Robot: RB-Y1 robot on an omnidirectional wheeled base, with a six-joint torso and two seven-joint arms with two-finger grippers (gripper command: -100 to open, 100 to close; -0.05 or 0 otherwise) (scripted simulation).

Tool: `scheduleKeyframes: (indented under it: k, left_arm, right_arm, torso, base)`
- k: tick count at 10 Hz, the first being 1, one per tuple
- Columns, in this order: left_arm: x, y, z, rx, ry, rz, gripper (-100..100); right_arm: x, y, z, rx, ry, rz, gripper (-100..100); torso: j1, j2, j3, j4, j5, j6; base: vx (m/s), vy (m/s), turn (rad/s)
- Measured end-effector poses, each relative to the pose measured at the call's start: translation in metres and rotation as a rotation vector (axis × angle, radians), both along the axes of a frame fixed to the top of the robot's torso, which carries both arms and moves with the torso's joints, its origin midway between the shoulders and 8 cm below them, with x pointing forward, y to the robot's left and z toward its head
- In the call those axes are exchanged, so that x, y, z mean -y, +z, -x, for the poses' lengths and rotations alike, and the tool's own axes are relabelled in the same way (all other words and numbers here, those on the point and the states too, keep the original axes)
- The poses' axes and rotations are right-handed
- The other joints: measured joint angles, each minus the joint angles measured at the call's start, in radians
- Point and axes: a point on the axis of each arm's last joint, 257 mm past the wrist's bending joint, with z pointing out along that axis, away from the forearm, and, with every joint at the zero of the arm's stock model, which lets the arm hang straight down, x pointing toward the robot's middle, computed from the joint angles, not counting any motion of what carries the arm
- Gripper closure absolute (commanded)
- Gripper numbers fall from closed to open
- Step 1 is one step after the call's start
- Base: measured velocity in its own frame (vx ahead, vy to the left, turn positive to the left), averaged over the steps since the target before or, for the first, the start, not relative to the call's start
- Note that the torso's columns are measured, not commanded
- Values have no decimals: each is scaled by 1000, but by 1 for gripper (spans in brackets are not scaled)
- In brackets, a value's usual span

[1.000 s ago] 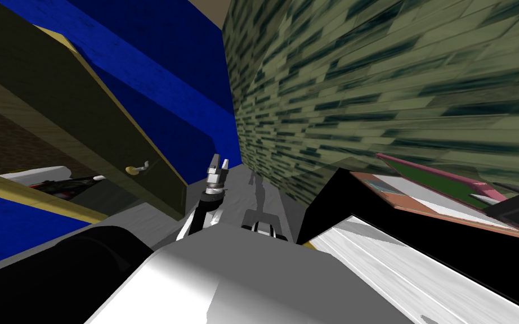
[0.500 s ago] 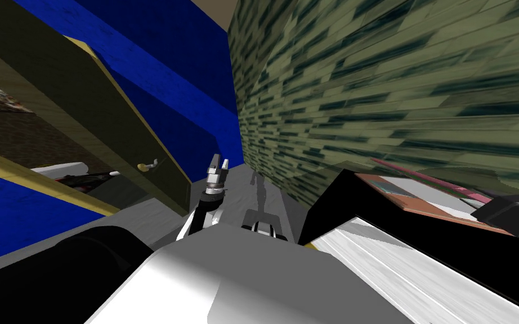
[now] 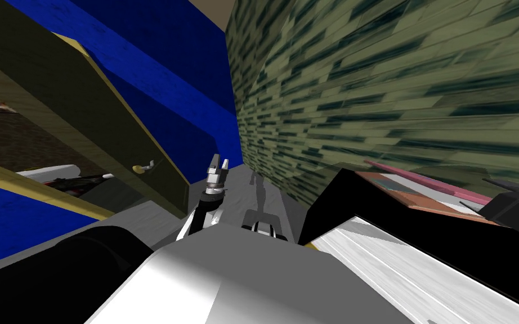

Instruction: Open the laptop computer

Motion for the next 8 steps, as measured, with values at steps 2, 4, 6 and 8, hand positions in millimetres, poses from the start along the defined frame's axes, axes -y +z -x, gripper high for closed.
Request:
scheduleKeyframes:
  k: [2,4,6,8]
  left_arm:
    - [0,0,0,0,0,0,0]
    - [0,0,0,0,0,0,0]
    - [0,0,0,0,0,0,0]
    - [0,0,0,0,0,0,0]
  right_arm:
    - [0,18,-5,-4,17,3,-100]
    - [0,18,-5,-3,18,-1,0]
    - [0,17,-5,-6,19,-3,0]
    - [0,15,-5,-9,18,-5,0]
  torso:
    - [0,2,1,0,-1,-1]
    - [-3,3,2,1,-2,1]
    - [-2,2,2,1,-1,1]
    - [-1,2,1,0,-1,0]
  base:
    - [29,20,-37]
    - [0,0,0]
    - [0,0,0]
    - [0,0,0]
